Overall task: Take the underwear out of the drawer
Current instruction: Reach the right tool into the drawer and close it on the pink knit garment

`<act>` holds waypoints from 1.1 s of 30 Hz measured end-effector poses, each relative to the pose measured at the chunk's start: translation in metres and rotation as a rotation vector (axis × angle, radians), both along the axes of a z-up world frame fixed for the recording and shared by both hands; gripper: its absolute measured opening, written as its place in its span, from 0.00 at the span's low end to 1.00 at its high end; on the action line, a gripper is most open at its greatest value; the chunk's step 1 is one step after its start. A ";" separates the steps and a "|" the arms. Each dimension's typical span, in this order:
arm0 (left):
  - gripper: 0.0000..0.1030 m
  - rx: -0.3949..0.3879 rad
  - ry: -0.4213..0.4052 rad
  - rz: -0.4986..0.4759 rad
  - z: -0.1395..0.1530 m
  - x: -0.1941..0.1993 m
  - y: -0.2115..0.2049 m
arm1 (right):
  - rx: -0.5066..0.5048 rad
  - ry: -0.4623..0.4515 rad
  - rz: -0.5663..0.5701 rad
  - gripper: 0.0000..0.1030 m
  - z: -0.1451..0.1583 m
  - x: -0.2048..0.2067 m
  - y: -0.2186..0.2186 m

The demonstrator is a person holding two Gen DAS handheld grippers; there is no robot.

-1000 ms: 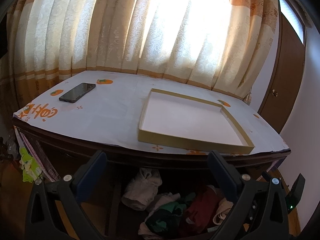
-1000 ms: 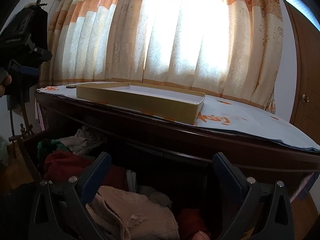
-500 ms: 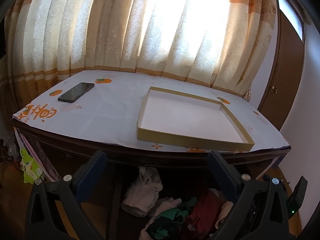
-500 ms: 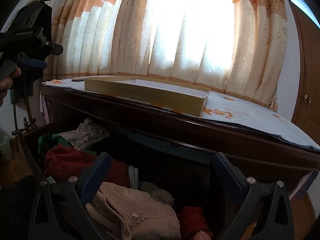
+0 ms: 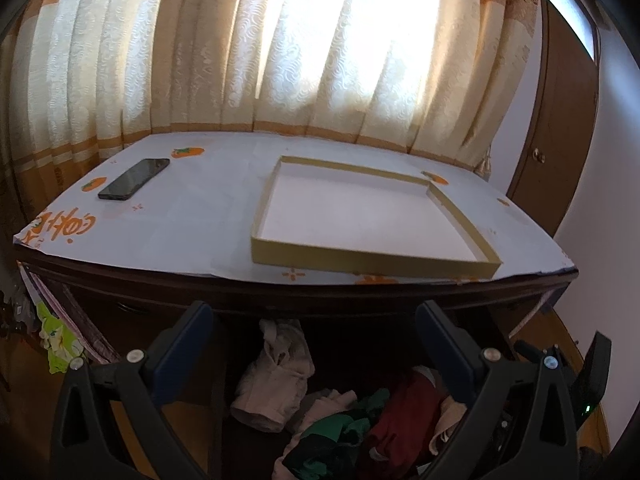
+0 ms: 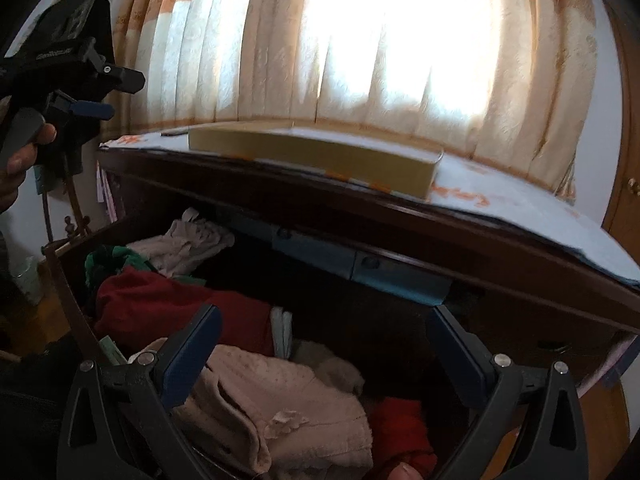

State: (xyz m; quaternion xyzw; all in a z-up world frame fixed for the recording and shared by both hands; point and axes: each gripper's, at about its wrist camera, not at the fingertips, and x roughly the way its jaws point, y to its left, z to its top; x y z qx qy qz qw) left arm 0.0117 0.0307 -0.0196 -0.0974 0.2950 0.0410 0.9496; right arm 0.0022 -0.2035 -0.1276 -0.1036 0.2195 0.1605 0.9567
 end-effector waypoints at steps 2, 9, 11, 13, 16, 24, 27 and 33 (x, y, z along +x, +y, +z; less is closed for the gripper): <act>1.00 0.003 0.018 -0.012 -0.004 0.003 -0.003 | 0.026 0.028 0.012 0.99 0.001 0.003 -0.003; 1.00 0.024 0.067 -0.022 -0.014 0.010 -0.007 | 0.061 0.101 0.027 0.99 0.002 0.011 -0.006; 1.00 0.026 0.087 -0.015 -0.019 0.012 -0.005 | 0.055 0.106 0.022 0.99 0.002 0.011 -0.004; 1.00 0.025 0.110 -0.013 -0.024 0.015 -0.003 | 0.040 0.105 0.017 0.99 0.003 0.012 -0.001; 1.00 0.028 0.147 -0.022 -0.033 0.019 -0.005 | 0.003 0.089 -0.008 0.99 0.007 0.010 0.001; 1.00 0.042 0.198 -0.069 -0.044 0.025 -0.015 | 0.060 0.195 0.009 0.99 0.026 0.015 -0.007; 1.00 0.036 0.207 -0.073 -0.045 0.026 -0.015 | 0.022 0.242 0.027 0.99 0.023 0.015 -0.001; 1.00 0.038 0.211 -0.081 -0.046 0.026 -0.018 | -0.007 0.345 0.038 0.99 0.009 0.021 0.012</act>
